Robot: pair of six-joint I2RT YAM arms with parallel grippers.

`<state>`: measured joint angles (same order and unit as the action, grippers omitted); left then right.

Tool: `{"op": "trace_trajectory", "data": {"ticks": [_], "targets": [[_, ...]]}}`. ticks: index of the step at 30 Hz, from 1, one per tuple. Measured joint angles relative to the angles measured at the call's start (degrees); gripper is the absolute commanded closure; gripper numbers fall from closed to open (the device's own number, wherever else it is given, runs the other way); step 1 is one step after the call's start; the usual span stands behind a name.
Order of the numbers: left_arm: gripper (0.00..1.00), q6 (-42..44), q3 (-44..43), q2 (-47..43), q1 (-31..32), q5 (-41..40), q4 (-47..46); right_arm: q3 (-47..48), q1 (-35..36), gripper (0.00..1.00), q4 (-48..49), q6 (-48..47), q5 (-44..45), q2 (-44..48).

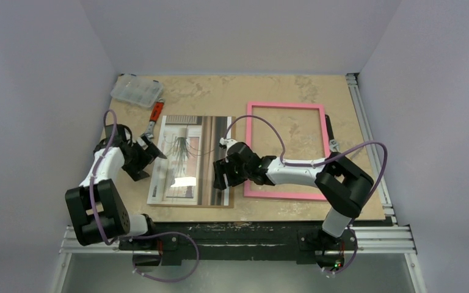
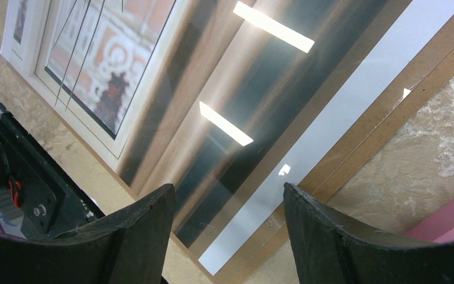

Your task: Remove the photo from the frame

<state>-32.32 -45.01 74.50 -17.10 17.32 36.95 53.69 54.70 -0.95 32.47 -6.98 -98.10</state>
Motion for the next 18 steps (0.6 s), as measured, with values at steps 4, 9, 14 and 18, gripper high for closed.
{"op": "trace_trajectory", "data": {"ticks": [4, 9, 14, 18], "targets": [[0.00, 0.7, 0.0, 4.3, -0.4, 0.1, 0.0, -1.6, 0.0, 0.33, 2.6, -0.4, 0.0, 0.5], [0.00, 1.9, -1.7, 7.8, -0.5, -0.9, 0.1, -3.1, 0.0, 0.33, 5.7, -0.4, -0.3, 0.7], [0.00, 2.2, -2.5, 10.7, -0.6, -1.6, 0.0, -3.8, 0.0, 0.33, 7.4, -0.4, -0.7, 0.7], [0.00, 2.2, -4.3, 13.3, -0.7, -1.1, 1.3, -4.5, -0.1, 0.33, 8.9, -0.4, -1.1, 0.7]]}}
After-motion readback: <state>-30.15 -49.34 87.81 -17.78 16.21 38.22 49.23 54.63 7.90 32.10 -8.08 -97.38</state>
